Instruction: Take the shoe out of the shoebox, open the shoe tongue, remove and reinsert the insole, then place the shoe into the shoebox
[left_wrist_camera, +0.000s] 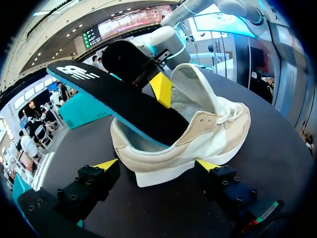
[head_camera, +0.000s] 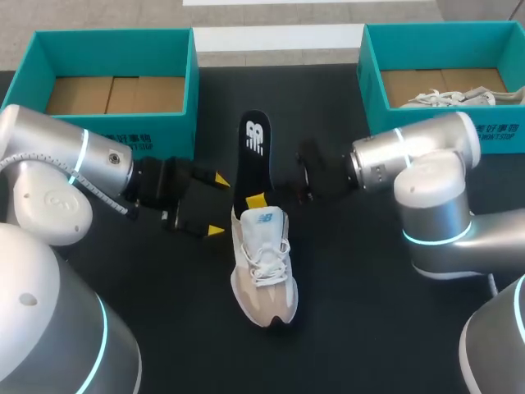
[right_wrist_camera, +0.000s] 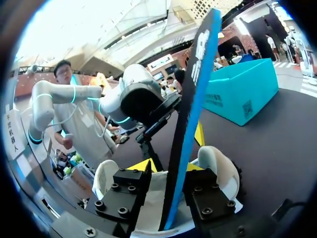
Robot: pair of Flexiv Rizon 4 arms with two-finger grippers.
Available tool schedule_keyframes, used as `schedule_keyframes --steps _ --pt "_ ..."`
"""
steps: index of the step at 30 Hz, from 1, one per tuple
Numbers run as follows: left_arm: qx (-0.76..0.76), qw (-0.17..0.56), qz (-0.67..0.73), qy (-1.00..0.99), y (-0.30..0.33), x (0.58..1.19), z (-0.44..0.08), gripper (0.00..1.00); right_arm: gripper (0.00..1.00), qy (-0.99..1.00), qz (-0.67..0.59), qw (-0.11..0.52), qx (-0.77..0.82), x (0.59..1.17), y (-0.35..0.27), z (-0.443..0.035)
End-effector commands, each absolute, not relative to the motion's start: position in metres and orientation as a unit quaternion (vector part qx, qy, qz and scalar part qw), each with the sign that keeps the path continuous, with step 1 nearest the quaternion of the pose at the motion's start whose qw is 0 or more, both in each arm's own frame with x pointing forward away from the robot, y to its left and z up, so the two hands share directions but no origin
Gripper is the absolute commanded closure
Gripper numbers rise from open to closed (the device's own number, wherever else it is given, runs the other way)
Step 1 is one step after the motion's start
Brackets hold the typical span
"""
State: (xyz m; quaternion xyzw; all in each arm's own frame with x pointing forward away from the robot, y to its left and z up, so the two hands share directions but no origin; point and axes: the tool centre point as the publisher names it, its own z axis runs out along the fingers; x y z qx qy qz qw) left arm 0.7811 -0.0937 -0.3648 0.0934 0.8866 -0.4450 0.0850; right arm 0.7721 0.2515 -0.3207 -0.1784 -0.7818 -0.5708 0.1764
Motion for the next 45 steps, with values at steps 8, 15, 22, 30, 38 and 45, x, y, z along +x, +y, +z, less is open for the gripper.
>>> schedule_keyframes --steps 8,15,22,30,38,45 --pt "0.093 0.085 -0.443 0.887 -0.094 0.781 -0.365 0.00 1.00 -0.797 -0.532 0.221 -0.180 0.778 0.251 -0.335" --pt "0.093 0.085 -0.443 0.887 -0.094 0.781 -0.365 0.00 1.00 -0.797 -0.507 0.256 -0.203 0.752 0.248 -0.355" --pt "0.093 0.085 -0.443 0.887 -0.094 0.781 -0.365 0.00 1.00 -0.796 -0.496 0.271 -0.216 0.734 0.249 -0.364" --pt "0.093 0.085 -0.443 0.887 -0.094 0.781 -0.365 0.00 0.75 -0.805 -0.501 0.243 -0.203 0.743 0.248 -0.348" --pt "0.093 0.085 -0.443 0.887 -0.094 0.781 -0.365 0.00 0.76 -0.819 -0.496 0.226 -0.180 0.759 0.248 -0.329" --pt "0.093 0.085 -0.443 0.887 -0.094 0.781 -0.365 0.00 0.93 -0.821 -0.485 0.251 -0.168 0.768 0.247 -0.327"
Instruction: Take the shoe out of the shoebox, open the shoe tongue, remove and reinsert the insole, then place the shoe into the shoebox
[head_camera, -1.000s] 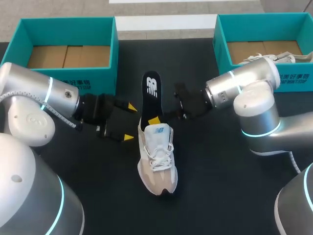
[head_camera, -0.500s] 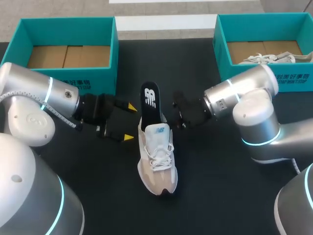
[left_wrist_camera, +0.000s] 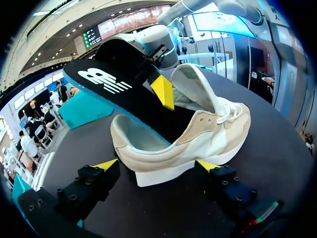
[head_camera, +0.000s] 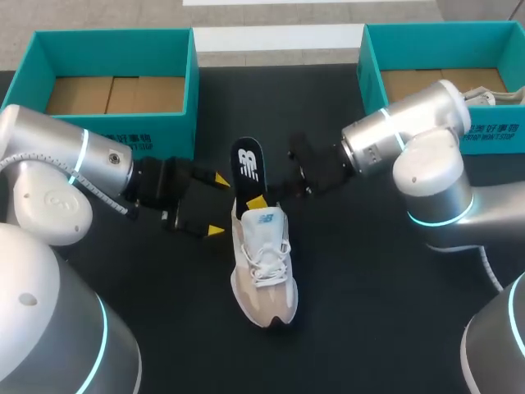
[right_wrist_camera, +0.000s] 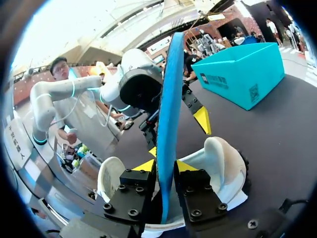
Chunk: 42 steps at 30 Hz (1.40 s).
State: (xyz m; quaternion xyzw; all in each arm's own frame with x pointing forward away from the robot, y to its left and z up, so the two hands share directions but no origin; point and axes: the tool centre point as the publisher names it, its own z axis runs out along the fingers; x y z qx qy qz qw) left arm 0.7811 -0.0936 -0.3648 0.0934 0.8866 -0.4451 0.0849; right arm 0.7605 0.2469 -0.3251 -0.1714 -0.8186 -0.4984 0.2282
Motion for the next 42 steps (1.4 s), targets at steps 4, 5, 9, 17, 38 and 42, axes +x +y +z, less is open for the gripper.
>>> schedule_keyframes --steps 4,5,9,17,38,42 --pt "0.093 0.085 -0.443 0.887 -0.094 0.781 -0.365 0.00 1.00 -0.809 -0.476 0.294 -0.183 0.764 0.245 -0.336" --pt "0.093 0.085 -0.443 0.887 -0.094 0.781 -0.365 0.00 1.00 -0.807 -0.474 0.300 -0.186 0.763 0.244 -0.338" --pt "0.093 0.085 -0.443 0.887 -0.094 0.781 -0.365 0.00 1.00 -0.807 -0.460 0.316 -0.197 0.751 0.246 -0.346" --pt "0.093 0.085 -0.443 0.887 -0.094 0.781 -0.365 0.00 1.00 -0.802 -0.438 0.341 -0.220 0.718 0.248 -0.361" --pt "0.093 0.085 -0.443 0.887 -0.094 0.781 -0.365 0.00 1.00 -0.837 -0.430 0.287 -0.182 0.760 0.251 -0.332" --pt "0.093 0.085 -0.443 0.887 -0.094 0.781 -0.365 0.00 1.00 -0.836 -0.416 0.302 -0.190 0.754 0.247 -0.341"
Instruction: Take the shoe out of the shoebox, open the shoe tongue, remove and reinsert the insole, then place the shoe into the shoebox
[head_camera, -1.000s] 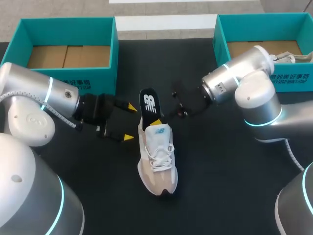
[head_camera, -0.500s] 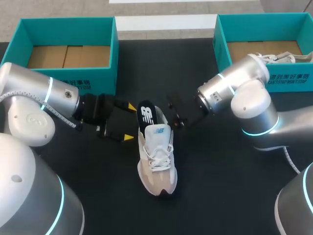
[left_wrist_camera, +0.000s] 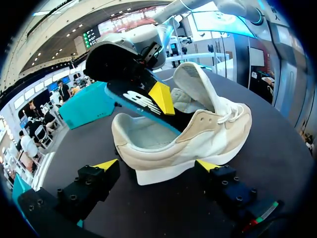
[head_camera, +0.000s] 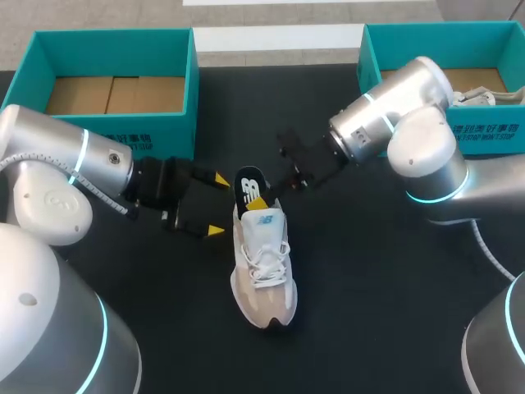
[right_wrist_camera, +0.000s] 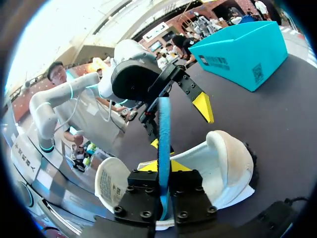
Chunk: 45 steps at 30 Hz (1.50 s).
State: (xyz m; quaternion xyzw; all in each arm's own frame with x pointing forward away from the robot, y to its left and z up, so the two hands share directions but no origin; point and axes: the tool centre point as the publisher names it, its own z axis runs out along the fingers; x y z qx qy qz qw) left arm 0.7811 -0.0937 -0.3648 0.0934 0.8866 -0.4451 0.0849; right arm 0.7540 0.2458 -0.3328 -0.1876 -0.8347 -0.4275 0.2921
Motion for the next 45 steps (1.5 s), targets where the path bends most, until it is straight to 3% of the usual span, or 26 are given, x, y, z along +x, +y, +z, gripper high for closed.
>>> schedule_keyframes --steps 1,18,21,24,37,40,41,42,45 --pt "0.093 0.085 -0.443 0.887 -0.094 0.781 -0.365 0.00 1.00 -0.837 -0.408 0.308 -0.194 0.751 0.247 -0.343" --pt "0.093 0.085 -0.443 0.887 -0.094 0.781 -0.365 0.00 1.00 -0.832 -0.377 0.335 -0.229 0.714 0.243 -0.359" --pt "0.093 0.085 -0.443 0.887 -0.094 0.781 -0.365 0.00 0.75 -0.837 -0.378 0.325 -0.226 0.719 0.241 -0.353" --pt "0.093 0.085 -0.443 0.887 -0.094 0.781 -0.365 0.00 0.62 -0.841 -0.377 0.316 -0.222 0.724 0.240 -0.347" --pt "0.093 0.085 -0.443 0.887 -0.094 0.781 -0.365 0.00 0.57 -0.853 -0.381 0.294 -0.203 0.738 0.247 -0.333" --pt "0.093 0.085 -0.443 0.887 -0.094 0.781 -0.365 0.00 0.65 -0.850 -0.384 0.296 -0.204 0.740 0.246 -0.336" --pt "0.093 0.085 -0.443 0.887 -0.094 0.781 -0.365 0.00 0.88 -0.848 -0.381 0.305 -0.208 0.740 0.246 -0.338" --pt "0.093 0.085 -0.443 0.887 -0.094 0.781 -0.365 0.00 1.00 -0.846 -0.374 0.314 -0.213 0.740 0.246 -0.339" --pt "0.093 0.085 -0.443 0.887 -0.094 0.781 -0.365 0.00 1.00 -0.837 -0.366 0.331 -0.236 0.743 0.246 -0.338"
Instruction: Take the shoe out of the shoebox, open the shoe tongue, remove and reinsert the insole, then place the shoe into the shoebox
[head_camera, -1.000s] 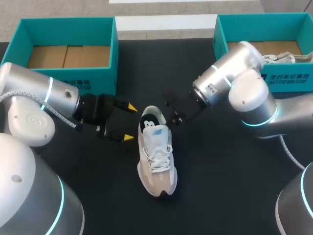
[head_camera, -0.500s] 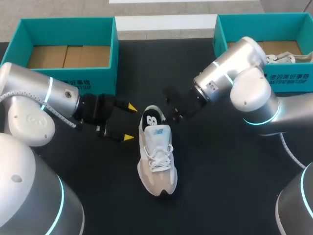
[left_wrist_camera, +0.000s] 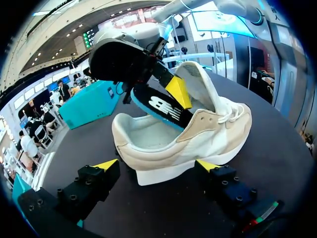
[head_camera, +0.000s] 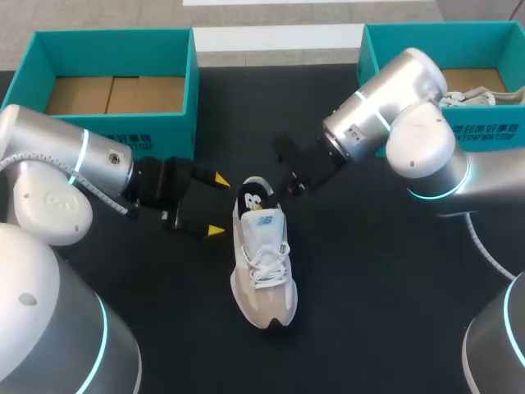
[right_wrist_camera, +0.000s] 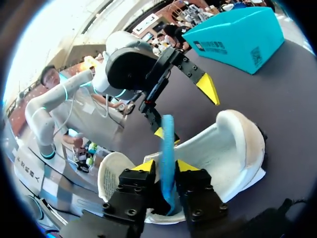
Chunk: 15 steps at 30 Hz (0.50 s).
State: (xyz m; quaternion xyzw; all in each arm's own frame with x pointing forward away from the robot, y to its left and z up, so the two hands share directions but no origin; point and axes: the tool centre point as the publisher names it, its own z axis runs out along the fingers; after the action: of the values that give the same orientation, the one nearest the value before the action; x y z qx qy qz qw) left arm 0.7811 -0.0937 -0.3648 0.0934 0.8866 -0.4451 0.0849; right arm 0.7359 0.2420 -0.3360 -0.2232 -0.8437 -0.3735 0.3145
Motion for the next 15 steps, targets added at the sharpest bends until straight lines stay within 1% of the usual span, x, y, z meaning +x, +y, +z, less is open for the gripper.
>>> schedule_keyframes --steps 1,11,15 --pt "0.093 0.085 -0.443 0.887 -0.0945 0.7809 -0.3647 0.00 1.00 -0.832 -0.360 0.338 -0.252 0.7442 0.2448 -0.3380" --pt "0.093 0.085 -0.443 0.887 -0.0945 0.7809 -0.3647 0.00 1.00 -0.809 -0.322 0.396 -0.293 0.7361 0.2405 -0.3418" --pt "0.093 0.085 -0.443 0.887 -0.0945 0.7809 -0.3647 0.00 1.00 -0.804 -0.313 0.405 -0.303 0.7359 0.2400 -0.3401"
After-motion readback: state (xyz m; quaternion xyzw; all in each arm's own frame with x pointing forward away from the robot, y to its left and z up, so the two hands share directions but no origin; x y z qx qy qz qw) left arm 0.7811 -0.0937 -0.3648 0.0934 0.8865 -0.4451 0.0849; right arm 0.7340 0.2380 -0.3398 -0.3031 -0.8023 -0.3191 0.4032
